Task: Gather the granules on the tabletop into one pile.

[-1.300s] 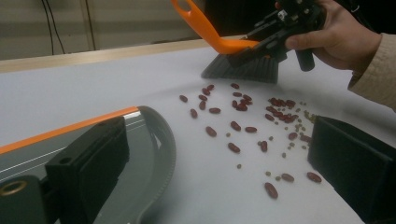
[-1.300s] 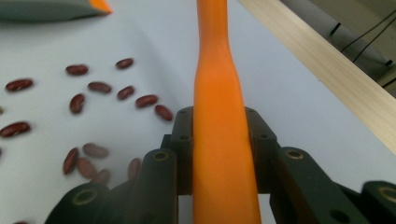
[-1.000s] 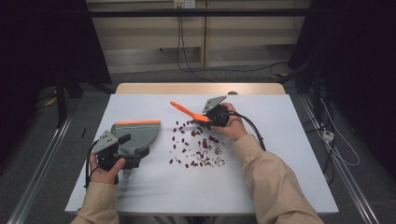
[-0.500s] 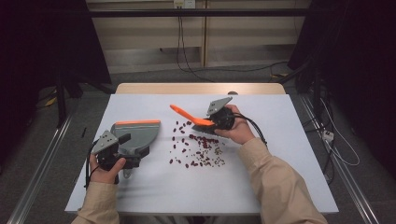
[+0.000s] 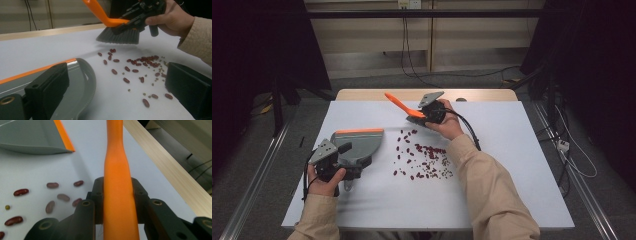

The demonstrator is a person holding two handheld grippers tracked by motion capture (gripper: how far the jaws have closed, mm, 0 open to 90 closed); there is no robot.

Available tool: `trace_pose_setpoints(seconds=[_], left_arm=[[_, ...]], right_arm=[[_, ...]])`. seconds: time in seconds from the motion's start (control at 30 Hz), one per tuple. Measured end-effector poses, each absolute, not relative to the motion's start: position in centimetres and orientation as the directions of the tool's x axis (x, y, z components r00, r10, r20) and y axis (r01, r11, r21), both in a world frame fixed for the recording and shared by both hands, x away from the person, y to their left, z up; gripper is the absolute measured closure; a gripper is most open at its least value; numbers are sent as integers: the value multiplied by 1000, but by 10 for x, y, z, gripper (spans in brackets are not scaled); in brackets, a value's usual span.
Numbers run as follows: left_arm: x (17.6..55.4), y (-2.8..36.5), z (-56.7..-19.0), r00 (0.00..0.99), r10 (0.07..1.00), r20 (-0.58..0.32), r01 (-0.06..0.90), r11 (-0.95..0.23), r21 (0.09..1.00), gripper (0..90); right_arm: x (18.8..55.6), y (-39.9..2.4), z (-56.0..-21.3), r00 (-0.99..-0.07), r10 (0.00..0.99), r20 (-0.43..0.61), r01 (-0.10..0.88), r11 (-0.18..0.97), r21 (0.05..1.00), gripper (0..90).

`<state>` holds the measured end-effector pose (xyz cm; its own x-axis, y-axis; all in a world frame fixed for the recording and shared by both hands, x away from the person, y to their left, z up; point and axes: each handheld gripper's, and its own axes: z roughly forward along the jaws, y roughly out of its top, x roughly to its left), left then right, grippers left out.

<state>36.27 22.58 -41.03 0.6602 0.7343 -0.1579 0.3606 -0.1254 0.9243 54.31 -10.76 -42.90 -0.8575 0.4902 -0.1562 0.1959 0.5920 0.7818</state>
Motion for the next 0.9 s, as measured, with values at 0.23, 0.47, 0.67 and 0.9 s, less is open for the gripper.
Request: trace_pose_setpoints(seconds=[0.23,0.47,0.67,0.9], left_arm=[[364,225,-411,660,734,-161,365,-126,922,51],[364,224,-412,665,731,-154,364,-137,921,51],[364,224,-411,664,732,-154,361,-134,923,51],[363,225,-411,664,732,-153,361,-134,923,51]], right_arm=[[548,-93,-438,-878,448,-168,159,603,782,705],[538,-87,-438,-922,359,-148,139,661,738,701],[523,-88,-433,-951,285,-122,119,698,706,700],[501,-89,-428,-968,219,-124,80,734,674,700]])
